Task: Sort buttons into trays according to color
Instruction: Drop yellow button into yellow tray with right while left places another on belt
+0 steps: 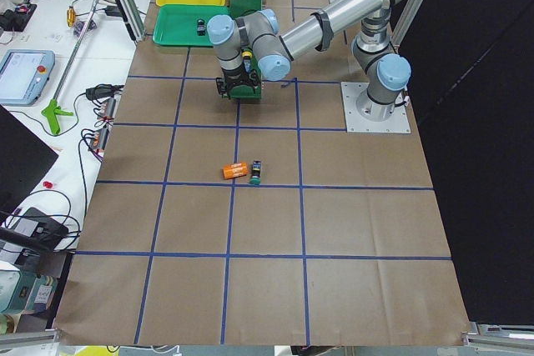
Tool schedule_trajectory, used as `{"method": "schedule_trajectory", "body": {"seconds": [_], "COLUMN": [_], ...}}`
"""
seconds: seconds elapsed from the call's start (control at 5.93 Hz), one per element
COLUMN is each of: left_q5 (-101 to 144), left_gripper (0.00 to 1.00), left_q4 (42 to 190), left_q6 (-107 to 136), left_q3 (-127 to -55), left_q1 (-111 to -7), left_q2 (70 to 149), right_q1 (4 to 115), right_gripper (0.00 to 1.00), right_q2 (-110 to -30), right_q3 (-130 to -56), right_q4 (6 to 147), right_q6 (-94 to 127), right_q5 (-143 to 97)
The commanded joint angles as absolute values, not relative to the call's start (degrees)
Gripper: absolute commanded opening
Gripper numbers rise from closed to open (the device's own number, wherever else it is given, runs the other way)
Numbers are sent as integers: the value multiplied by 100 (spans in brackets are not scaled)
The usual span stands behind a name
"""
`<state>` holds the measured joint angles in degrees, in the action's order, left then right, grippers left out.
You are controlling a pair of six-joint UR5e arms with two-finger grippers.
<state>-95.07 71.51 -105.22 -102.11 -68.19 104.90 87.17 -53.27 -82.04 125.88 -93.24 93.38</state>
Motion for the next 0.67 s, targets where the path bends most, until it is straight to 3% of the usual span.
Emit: {"method": "schedule_trajectory", "body": {"seconds": [0.0,0.17,0.51], "left_q5": [-9905,-9914,-9844], "left_gripper": [99,99,99], "left_q4": [7032,6970,6637], "left_q6": [-12584,-13221,-12085], "left_q3": [-10134,-10021,-10019], "left_q1": [-5946,-5767,-5381], "left_q2": [10668,10748,10792], "right_q1": [8701,8779,9409], "right_gripper": [100,100,100], "right_q2": [-5622,-6173,-7028], "right_q3": [-8314,-8314,-8637], "right_q4": [12429,11714,10856], "right_q6": [-9264,-9081,-8484], "right_q5": [9369,9378,9316]}}
